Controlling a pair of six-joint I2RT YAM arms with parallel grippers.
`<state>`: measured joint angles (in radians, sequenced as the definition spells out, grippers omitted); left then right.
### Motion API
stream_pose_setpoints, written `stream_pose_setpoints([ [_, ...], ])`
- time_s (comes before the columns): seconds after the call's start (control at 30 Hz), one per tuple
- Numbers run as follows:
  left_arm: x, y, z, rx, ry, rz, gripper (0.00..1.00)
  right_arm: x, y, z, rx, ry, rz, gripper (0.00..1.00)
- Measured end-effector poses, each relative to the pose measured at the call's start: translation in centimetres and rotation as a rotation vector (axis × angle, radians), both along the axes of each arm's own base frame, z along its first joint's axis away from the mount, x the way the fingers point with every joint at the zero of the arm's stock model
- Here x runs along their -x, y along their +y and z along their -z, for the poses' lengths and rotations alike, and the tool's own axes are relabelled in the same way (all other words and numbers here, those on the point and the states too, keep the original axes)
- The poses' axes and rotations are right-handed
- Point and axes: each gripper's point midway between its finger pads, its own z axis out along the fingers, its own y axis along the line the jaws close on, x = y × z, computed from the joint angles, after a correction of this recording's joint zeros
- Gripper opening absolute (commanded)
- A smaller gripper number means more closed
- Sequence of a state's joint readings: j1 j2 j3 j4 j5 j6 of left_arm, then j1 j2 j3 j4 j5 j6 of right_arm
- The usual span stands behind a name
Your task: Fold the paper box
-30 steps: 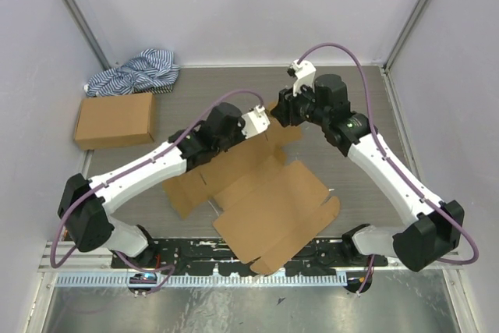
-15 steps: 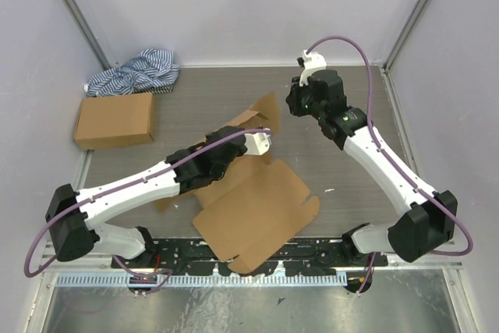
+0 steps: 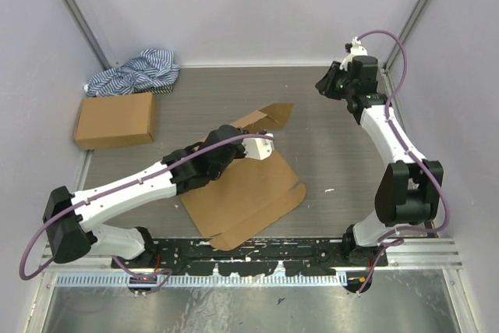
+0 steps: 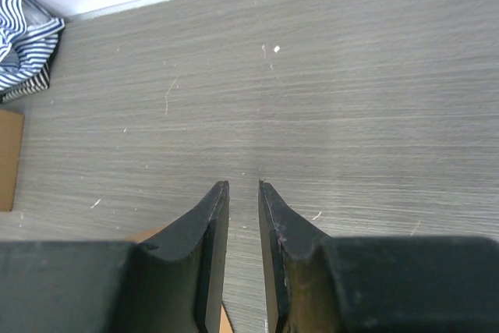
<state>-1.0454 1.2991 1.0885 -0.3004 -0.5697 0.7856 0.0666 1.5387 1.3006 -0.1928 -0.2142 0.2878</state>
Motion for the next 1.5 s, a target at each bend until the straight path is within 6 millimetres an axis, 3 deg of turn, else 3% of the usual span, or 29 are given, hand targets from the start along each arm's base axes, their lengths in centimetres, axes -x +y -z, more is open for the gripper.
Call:
stream_pose_setpoints([
  [0.23,-0.8,-0.5,2.5,-0.073,0.034,0.009,0.00,-0.8,2.2,4.8,-0.102,0.087,-0.140,0.33],
  [0.4,-2.3,-0.1,3.3,-0.120,0.031,-0.020,0.00,-2.2,4.7,8.8,-0.186,0.163,-0.275,0.33],
  [0.57,-3.4,0.0,3.5,-0.158,0.010,-0.056,0.00,-2.6,5.9,12.0,-0.244,0.218,-0.339,0.33],
  [0.7,-3.5,0.3,3.6,-0.173,0.004,-0.071,0.00,-4.0,6.6,11.6,-0.262,0.181,-0.379,0.32],
  [0.9,-3.3,0.2,3.5,-0.169,0.002,-0.069,0.00,-8.5,7.5,9.1,-0.286,0.052,-0.440,0.30],
  [1.0,-3.3,0.2,3.3,-0.165,0.000,-0.067,0.00,-10.0,8.5,9.4,-0.317,0.025,-0.485,0.30],
  [1.23,-3.2,0.2,3.4,-0.171,0.000,-0.065,0.00,-8.8,11.6,12.6,-0.390,0.076,-0.611,0.30],
  [1.5,-3.2,0.4,3.3,-0.178,-0.005,-0.074,0.00,-5.6,14.8,12.0,-0.444,0.048,-0.813,0.31],
])
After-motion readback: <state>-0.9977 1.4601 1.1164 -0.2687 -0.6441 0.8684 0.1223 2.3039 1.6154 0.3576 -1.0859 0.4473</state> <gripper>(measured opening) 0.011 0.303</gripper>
